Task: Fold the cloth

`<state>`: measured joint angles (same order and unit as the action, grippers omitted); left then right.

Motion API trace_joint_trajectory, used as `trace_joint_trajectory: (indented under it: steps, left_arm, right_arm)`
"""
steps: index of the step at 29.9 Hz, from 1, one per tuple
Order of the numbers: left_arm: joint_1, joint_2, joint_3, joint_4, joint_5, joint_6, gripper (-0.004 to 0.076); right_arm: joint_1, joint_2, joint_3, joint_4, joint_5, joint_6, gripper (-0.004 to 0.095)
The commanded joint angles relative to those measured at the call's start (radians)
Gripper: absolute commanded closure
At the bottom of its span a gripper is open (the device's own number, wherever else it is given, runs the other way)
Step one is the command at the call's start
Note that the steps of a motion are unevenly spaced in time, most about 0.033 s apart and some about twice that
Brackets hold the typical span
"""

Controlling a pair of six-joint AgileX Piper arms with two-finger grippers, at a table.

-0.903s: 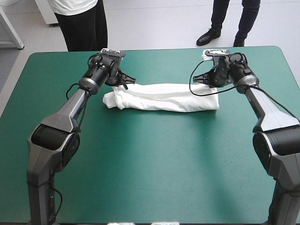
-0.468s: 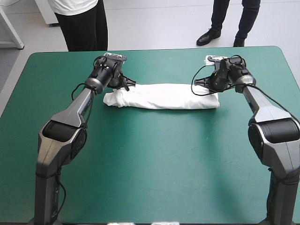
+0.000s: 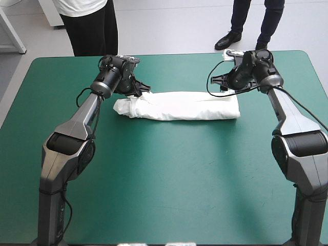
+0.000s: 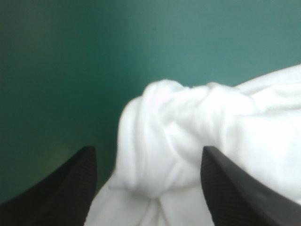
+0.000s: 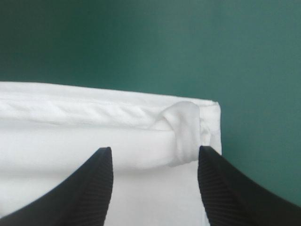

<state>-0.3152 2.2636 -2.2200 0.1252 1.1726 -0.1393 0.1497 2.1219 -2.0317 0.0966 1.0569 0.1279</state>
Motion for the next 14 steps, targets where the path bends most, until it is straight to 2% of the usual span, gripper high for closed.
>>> trace_joint_trajectory:
  steps: [1, 3, 5, 6, 10, 14]
  left_arm:
    - [-0.001, -0.076, -0.123, -0.023, 0.052, 0.013, 0.0287]
    - [-0.001, -0.076, -0.174, -0.076, 0.073, 0.045, 0.0409]
    - [-0.004, -0.076, -0.199, -0.125, 0.094, 0.073, 0.0606]
    - [-0.010, -0.076, -0.211, -0.133, 0.107, 0.084, 0.0729]
    - [-0.057, -0.076, -0.239, -0.211, 0.112, 0.098, 0.0734]
    - [-0.134, -0.076, -0.241, -0.244, 0.092, 0.131, 0.0734]
  right_arm:
    - [-0.008, -0.097, -0.077, 0.008, 0.003, -0.011, 0.0434]
    - [-0.011, -0.121, -0.077, 0.008, 0.030, -0.007, 0.0451]
    - [-0.017, -0.140, -0.077, 0.010, 0.065, -0.007, 0.0462]
    - [-0.022, -0.150, -0.077, 0.012, 0.082, -0.007, 0.0467]
    - [-0.066, -0.185, -0.074, 0.052, 0.093, -0.015, 0.0467]
    - [-0.142, -0.202, -0.074, 0.151, 0.111, -0.051, 0.0472]
